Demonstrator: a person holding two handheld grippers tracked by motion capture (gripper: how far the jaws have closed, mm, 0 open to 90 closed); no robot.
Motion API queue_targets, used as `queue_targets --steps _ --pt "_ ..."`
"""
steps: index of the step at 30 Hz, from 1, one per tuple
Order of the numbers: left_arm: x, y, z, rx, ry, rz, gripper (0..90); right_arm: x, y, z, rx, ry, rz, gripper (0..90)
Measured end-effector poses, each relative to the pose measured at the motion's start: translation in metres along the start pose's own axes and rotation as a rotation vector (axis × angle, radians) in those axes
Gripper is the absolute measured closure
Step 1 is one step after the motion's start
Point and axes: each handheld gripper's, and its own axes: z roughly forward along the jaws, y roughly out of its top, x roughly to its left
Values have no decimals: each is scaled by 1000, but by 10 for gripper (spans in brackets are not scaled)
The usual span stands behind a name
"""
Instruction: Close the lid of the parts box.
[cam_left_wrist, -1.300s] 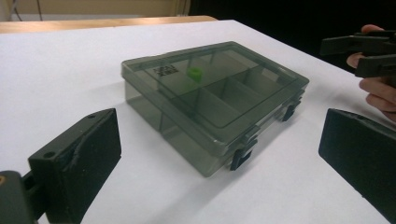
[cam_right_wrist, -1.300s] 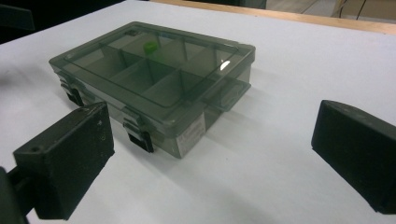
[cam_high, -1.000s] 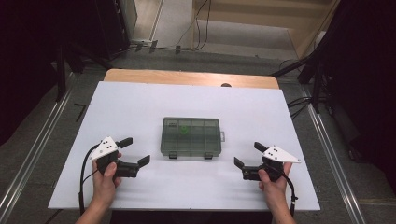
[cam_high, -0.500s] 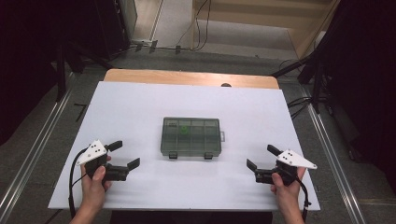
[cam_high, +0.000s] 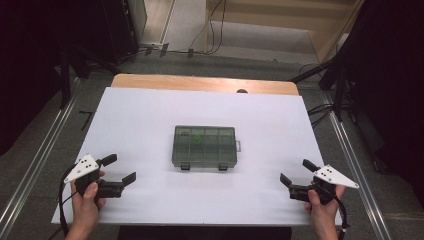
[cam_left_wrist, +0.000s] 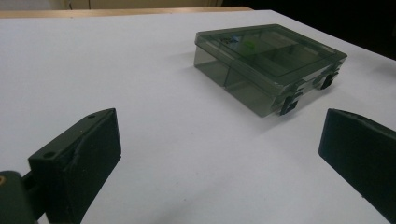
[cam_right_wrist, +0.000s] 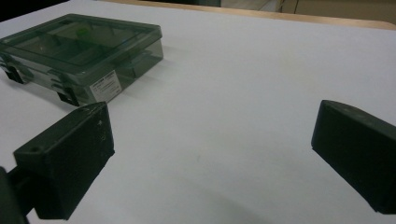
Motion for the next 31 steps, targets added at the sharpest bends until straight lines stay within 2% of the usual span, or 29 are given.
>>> queue_targets --steps 3,8,12,15,18,20,24,31 --pt "5 -2 -7 -6 15 -7 0 -6 -3 -6 2 -27 9 0" --pt "13 -5 -21 -10 58 -11 0 -17 -6 -14 -14 -36 30 0" --pt "17 -9 -28 21 116 38 0 -22 -7 -18 -19 -43 45 0" --pt "20 -10 -31 7 110 14 0 -26 -8 -19 -25 -48 42 0" --pt "23 -10 -34 19 116 36 0 -30 -9 -20 -26 -58 55 0" --pt "26 -12 -34 27 118 32 0 -32 -11 -20 -20 -64 54 0" --pt "32 -14 -34 27 103 -8 0 -34 -11 -20 -16 -61 61 0" --pt "29 -13 -29 57 121 24 0 -34 -11 -21 -19 -62 54 0"
